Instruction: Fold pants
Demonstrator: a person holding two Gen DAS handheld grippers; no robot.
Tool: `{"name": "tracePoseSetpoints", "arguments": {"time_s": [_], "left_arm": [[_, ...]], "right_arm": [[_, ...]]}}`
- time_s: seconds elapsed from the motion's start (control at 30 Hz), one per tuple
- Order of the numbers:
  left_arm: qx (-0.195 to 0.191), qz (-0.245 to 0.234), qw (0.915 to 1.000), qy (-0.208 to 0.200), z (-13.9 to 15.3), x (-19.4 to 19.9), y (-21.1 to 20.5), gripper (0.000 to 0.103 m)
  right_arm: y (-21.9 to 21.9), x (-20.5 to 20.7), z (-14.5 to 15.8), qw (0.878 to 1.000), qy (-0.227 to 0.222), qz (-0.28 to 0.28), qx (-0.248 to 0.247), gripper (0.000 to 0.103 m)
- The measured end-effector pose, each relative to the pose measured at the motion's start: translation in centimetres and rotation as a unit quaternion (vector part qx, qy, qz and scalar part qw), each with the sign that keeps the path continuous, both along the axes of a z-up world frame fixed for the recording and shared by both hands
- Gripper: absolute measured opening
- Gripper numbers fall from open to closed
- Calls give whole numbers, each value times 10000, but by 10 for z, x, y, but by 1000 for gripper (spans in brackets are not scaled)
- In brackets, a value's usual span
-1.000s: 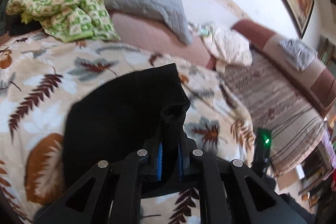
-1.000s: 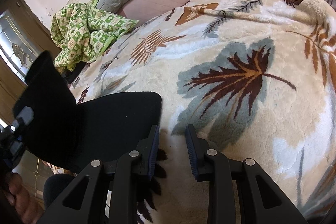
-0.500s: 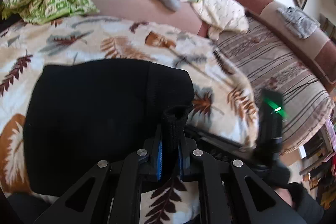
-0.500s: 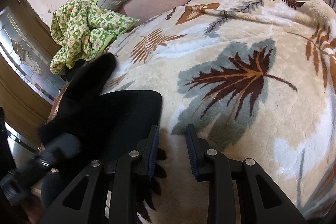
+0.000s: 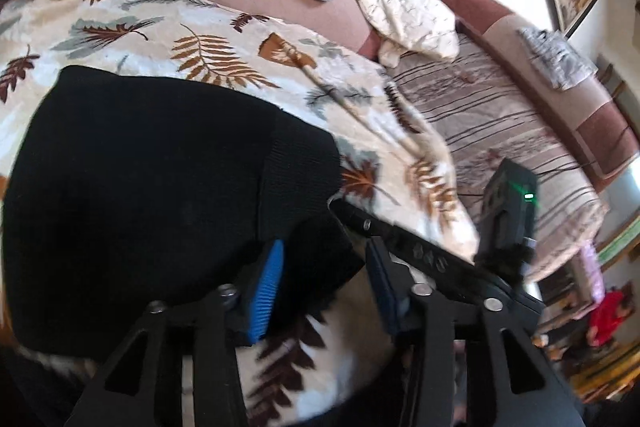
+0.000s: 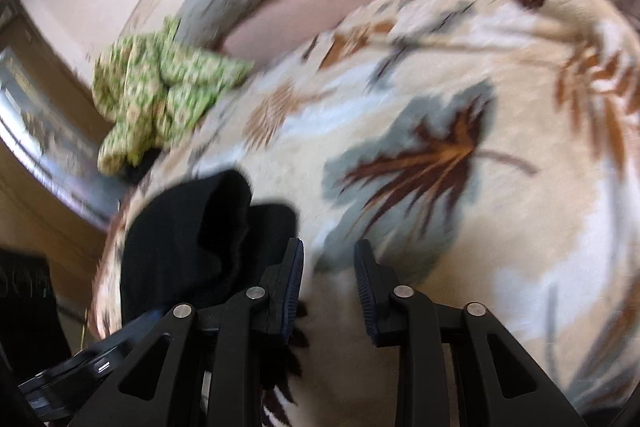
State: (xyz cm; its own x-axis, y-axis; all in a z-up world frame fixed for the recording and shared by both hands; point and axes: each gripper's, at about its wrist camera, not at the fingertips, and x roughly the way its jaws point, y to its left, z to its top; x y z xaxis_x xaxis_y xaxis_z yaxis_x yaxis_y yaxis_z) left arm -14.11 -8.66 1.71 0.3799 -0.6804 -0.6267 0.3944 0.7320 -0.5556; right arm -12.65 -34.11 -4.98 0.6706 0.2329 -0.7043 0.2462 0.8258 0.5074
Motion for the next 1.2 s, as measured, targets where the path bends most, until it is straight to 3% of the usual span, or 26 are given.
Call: {"name": "tracePoseSetpoints", "arguments": {"time_s": [0.1, 0.17, 0.23, 0.3, 0.37, 0.47, 0.5, 0.6, 0.77, 0.83, 0.93, 1.0, 1.1, 1.17, 1.2], "left_arm": [[-215, 330, 9991, -141, 16, -16, 41, 46], [-318, 915, 9952, -153, 20, -24, 82, 46], [-284, 1569, 9872, 30, 17, -26, 114, 43], [-400, 1868, 9806, 442, 7, -21, 132, 18], [-373, 1920, 9775, 794, -7, -14, 132, 14], [-117, 1984, 9727, 1195, -27, -3, 116, 8], [128, 2075, 9701, 1252, -33, 1, 111, 2], [438, 2116, 9696, 1146, -36, 12, 96, 3], [307, 1953, 9737, 1128, -31, 15, 97, 3], [212, 1878, 9788, 789, -14, 7, 104, 5], [225, 1561, 9867, -392, 26, 2, 103, 10], [41, 1266, 9900, -625, 35, 21, 96, 10], [343, 1253, 9913, -225, 13, 58, 85, 9], [627, 1218, 9894, 475, -22, 83, 79, 6], [560, 1276, 9869, 813, -39, 91, 81, 5]], "right_arm": [[2, -9, 22, 9982, -435, -60, -399, 29], [21, -15, 43, 9910, -890, 253, -972, 29], [51, -22, 63, 9755, -1420, 873, -1434, 29], [83, -24, 70, 9595, -1648, 1810, -1395, 26], [101, -22, 63, 9567, -1352, 2171, -1388, 21], [109, -14, 23, 9642, -133, 2136, -1567, 20], [106, -15, 15, 9655, -122, 2120, -1507, 19], [102, -10, 17, 9674, -84, 2112, -1395, 18], [91, -14, 24, 9727, -308, 2022, -1099, 18], [88, -17, 43, 9699, -741, 1968, -1228, 22], [89, -4, 64, 9633, -1214, 1974, -1352, 25], [89, 14, 67, 9627, -1245, 1944, -1411, 24], [90, 41, 49, 9636, -977, 2014, -1461, 22], [89, 54, 19, 9680, -329, 2092, -1348, 22], [87, 57, 4, 9686, -42, 2130, -1279, 22]]}}
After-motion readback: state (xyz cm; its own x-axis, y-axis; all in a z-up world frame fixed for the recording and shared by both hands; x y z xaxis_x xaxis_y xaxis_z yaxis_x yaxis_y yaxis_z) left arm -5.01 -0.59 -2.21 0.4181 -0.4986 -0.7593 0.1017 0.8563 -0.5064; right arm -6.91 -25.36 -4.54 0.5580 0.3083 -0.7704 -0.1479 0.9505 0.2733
